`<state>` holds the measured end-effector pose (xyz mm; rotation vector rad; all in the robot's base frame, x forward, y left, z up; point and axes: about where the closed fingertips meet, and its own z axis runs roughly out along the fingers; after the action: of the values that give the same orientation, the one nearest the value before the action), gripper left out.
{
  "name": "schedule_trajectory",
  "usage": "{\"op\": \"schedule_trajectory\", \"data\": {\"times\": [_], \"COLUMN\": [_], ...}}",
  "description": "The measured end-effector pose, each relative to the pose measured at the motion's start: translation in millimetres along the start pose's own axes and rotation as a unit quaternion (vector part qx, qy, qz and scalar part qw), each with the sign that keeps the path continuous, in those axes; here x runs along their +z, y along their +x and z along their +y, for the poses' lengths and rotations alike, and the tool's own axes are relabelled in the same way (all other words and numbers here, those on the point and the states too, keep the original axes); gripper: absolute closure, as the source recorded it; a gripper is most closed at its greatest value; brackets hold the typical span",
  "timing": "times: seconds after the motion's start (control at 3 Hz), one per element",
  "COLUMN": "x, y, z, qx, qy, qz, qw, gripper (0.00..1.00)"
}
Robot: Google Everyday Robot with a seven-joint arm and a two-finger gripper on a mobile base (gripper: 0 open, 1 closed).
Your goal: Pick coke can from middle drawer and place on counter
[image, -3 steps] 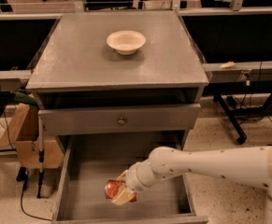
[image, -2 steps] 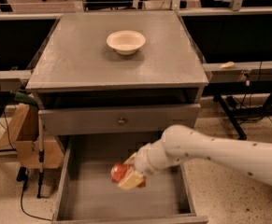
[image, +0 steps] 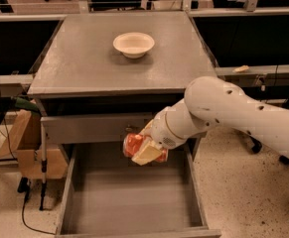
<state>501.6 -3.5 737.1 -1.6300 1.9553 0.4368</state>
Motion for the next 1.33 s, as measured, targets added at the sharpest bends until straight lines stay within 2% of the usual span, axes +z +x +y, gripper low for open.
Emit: {"op": "schedule_trajectory", "data": {"times": [0.33,0.67,1.0,1.33], "x": [0,-9,-36,-81], "y": [0,-1,3,19], "z": [0,-21,-80,-155], "qx": [0.0,-0.002,0.014,0.067], "qy": [0.0,0.012,0.044,0.1], "qz": [0.0,0.001,0.024,0.043], "qw": [1.0,0.9999,0.9986,0.9918], "gripper": [1.0,1.0,1.0,1.0]}}
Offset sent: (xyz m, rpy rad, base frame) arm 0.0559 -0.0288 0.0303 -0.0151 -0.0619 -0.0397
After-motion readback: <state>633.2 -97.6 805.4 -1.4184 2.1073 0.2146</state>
